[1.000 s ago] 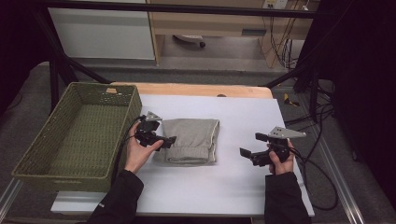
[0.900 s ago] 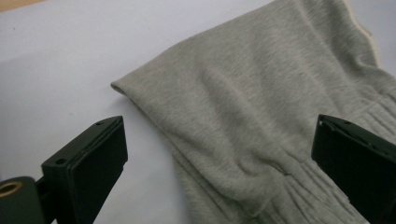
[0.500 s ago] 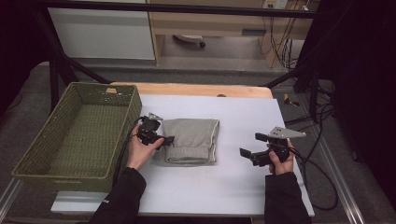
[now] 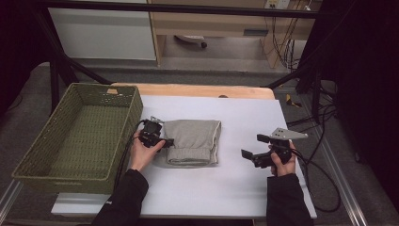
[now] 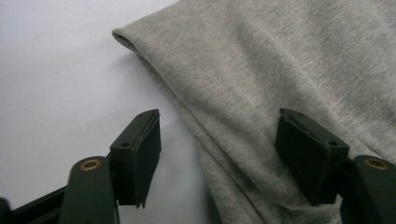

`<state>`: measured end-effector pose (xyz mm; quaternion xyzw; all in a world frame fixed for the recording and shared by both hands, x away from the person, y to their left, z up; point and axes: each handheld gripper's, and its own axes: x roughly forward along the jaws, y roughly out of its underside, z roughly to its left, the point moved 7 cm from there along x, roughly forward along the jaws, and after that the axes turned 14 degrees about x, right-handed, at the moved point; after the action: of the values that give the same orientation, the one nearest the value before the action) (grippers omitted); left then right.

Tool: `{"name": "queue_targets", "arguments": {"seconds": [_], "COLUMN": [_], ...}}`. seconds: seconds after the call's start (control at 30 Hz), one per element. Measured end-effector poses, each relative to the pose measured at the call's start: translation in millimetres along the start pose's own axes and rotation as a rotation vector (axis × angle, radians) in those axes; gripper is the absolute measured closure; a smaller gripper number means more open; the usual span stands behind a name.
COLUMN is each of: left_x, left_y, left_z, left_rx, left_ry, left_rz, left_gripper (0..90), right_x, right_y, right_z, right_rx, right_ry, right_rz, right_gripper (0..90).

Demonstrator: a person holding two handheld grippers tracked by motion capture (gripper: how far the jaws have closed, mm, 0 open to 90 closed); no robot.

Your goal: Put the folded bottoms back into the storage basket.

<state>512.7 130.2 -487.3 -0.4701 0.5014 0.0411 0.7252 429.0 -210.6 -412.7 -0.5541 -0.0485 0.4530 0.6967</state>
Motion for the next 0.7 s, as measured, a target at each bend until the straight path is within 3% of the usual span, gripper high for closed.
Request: {"name": "queue_targets", "arguments": {"seconds": [0.33,0.7], "left_x": [4.4,5.2], "left_y": [1.0,0.3], "left_z": [-2.6,-8.5], "left_rx": [-0.014,-0.008], "left_ry": [0.028,0.021], "left_rz": [0.005,0.010], "left_gripper": [44.6,60.0], "right_x": [0.6,2.5], "right_y": [0.3,0.6], "right_z": [0.3,0.8], "right_rx": [0.000,-0.001], "right_ry": [-0.002,-0.002], "right_rz": [0.002,0.003], "right_gripper": [1.5,1.5]}}
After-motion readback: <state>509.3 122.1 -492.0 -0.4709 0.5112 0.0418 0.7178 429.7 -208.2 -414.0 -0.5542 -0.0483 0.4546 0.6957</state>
